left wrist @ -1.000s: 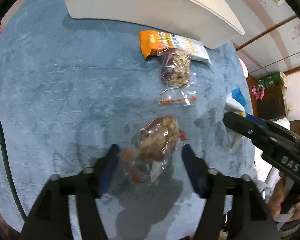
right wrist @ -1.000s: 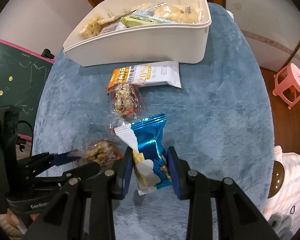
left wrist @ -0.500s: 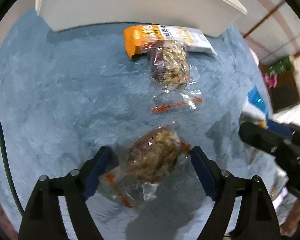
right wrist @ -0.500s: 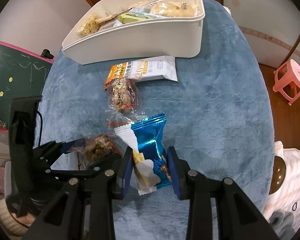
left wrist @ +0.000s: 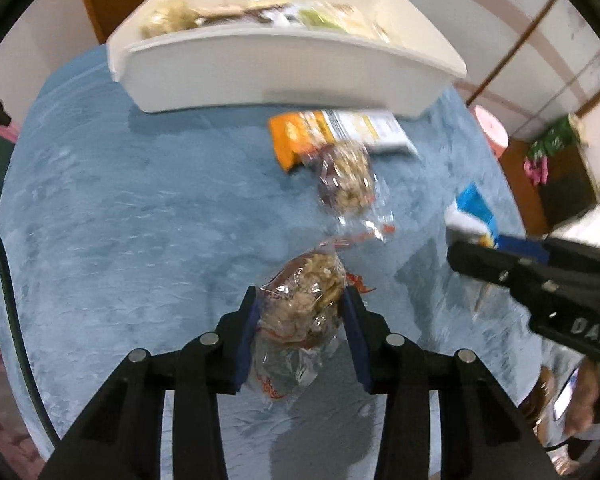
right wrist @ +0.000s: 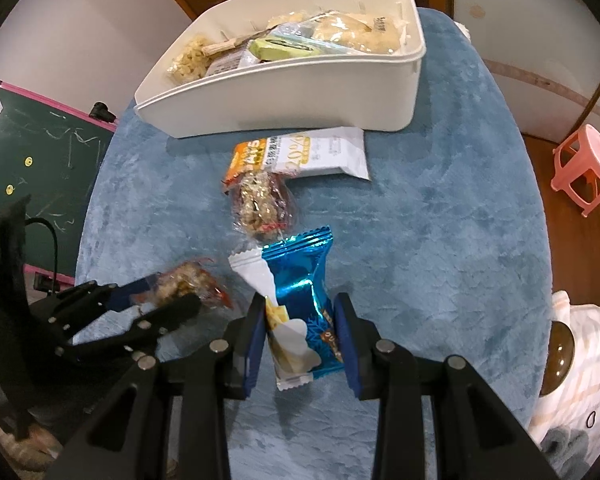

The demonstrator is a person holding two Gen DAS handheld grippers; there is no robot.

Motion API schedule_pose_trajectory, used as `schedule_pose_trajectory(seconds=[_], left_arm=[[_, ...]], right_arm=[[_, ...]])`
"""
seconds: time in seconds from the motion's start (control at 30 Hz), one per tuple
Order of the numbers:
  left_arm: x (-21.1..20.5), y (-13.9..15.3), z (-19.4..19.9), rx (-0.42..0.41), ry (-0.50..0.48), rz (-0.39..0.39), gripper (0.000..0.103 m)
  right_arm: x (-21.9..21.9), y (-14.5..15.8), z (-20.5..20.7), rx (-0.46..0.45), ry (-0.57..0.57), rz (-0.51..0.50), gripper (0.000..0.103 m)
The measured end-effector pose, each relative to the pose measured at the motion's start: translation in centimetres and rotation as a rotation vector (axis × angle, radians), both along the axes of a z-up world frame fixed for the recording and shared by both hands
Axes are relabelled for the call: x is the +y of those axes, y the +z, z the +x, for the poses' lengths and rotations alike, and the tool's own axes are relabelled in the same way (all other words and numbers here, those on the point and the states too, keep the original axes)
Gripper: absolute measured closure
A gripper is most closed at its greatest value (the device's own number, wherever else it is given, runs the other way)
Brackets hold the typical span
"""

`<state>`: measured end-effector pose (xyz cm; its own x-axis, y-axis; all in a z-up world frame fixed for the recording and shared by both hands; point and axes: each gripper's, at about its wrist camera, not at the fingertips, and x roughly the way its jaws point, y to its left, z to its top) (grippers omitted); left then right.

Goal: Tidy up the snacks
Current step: 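Carry both packets over the white tray and open both tools to release them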

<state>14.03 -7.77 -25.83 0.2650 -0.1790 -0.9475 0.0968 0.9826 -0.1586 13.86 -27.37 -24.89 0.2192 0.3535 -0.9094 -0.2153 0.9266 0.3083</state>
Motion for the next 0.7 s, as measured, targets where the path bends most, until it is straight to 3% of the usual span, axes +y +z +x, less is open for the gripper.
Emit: schedule_pose_trajectory(seconds=[0.2,0.3,0.57,0.7], left_arm=[[2.9,3.7,1.1,-0.084,0.049,-0.057,0.064],[3.8,7.0,2.9,-0.159,0.055,-0.074,0.064],[4.7,15.6,8.8,-0.37,0.03,-0.1,0.064],[5.1,18.2,11.0,-0.441,0.017,-0.093,0.064]], right_arm=[[0.9,1.6,0.8,-0.037,0.011,0.012,0.069],[1.3,3.5,1.6,-0.075,0.016,0.037,0.069],[1.9,12.4,6.1,-0.305,-0.019,0.085,0.069],[2.1,16.3,8.6,-0.416,-0.058,0.107,0.069]])
